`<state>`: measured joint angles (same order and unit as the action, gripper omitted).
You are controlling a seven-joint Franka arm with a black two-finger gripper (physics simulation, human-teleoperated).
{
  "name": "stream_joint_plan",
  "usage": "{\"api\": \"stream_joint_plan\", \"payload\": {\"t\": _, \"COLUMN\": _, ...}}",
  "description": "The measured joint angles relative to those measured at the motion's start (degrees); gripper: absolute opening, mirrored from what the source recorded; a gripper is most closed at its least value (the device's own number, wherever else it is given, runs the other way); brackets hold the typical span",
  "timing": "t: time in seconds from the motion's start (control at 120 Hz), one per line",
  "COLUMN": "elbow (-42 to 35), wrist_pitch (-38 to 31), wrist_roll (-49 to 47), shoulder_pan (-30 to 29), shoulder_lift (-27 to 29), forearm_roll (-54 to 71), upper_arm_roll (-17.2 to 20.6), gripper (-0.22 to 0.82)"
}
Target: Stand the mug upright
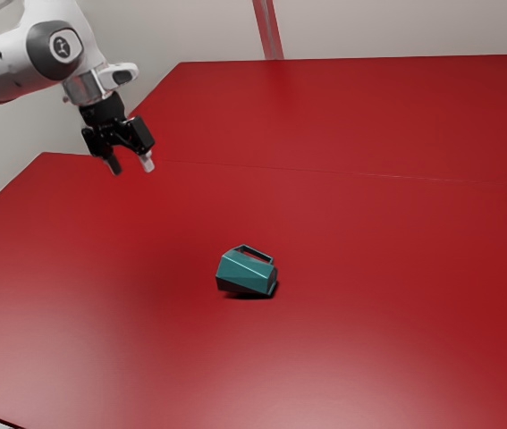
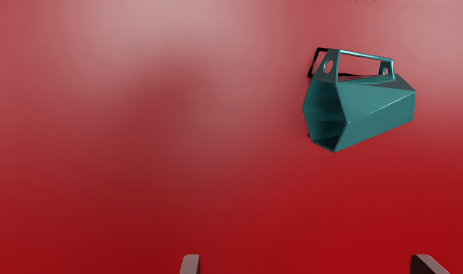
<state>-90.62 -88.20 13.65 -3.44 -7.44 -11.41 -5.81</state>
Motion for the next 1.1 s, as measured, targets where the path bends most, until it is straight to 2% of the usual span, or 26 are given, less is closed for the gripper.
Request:
{"api": "stream_joint_plan", "payload": {"t": 0.217, "elbow": -14.08, "wrist_pitch": -11.00, "wrist_roll": 3.32, "shoulder_pan": -0.08, "shoulder_lift": 1.45, "forearm_roll": -12.45, "upper_arm_roll": -0.68, "gripper": 0.60}}
{"api": "stream_joint_plan", "payload": {"t": 0.567, "elbow": -28.59, "wrist_pitch": -23.24, "wrist_roll": 10.52, "shoulder_pan": 0.73, "shoulder_lift": 1.35, "forearm_roll": -25.48, "upper_arm_roll": 0.05, "gripper": 0.60}}
{"api": "stream_joint_plan", "payload": {"t": 0.692, "elbow": -29.80, "wrist_pitch": -25.80, "wrist_roll": 13.61, "shoulder_pan": 1.04, "shoulder_lift": 0.46, "forearm_roll": -29.63, "upper_arm_roll": 0.14, "gripper": 0.60}}
{"api": "stream_joint_plan", "payload": {"t": 0.908, "elbow": -29.67, "wrist_pitch": -28.19, "wrist_roll": 19.13, "shoulder_pan": 2.36, "shoulder_lift": -5.04, "forearm_roll": -37.48, "upper_arm_roll": 0.67, "gripper": 0.60}}
{"api": "stream_joint_plan", "payload": {"t": 1.1, "elbow": -29.75, "wrist_pitch": -28.73, "wrist_roll": 23.18, "shoulder_pan": 3.06, "shoulder_lift": -6.11, "forearm_roll": -40.84, "upper_arm_roll": 1.79, "gripper": 0.60}}
